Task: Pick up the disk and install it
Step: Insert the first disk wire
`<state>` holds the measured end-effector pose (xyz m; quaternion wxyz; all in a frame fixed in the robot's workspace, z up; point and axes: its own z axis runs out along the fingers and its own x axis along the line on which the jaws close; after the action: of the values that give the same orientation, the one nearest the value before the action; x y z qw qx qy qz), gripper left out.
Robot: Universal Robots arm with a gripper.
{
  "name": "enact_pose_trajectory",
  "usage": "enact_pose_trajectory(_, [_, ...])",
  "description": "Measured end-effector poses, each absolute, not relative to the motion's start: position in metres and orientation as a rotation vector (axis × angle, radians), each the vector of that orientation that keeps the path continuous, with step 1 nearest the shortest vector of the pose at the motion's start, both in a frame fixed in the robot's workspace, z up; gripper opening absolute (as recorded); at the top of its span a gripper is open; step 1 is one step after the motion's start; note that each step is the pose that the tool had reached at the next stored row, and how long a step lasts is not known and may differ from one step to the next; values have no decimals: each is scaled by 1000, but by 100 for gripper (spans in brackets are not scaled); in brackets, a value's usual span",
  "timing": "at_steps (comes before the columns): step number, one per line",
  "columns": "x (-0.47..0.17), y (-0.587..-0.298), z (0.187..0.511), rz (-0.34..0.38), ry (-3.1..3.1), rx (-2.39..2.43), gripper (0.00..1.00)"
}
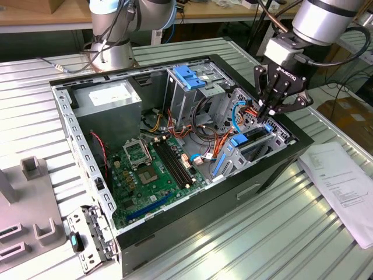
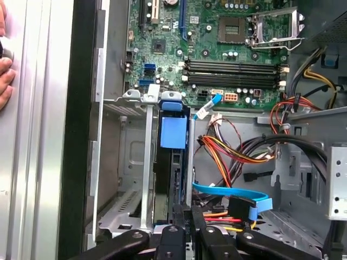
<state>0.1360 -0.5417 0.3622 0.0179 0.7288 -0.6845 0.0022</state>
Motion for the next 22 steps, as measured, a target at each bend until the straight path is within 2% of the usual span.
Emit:
enact_pose_trajectory(13, [130, -548, 354, -2, -2153, 2250, 17])
enact_pose_trajectory(16, [129, -554, 353, -44, -2172, 2270, 17])
enact_pose_trajectory(22, [128, -563, 349, -59, -2178, 2276, 17])
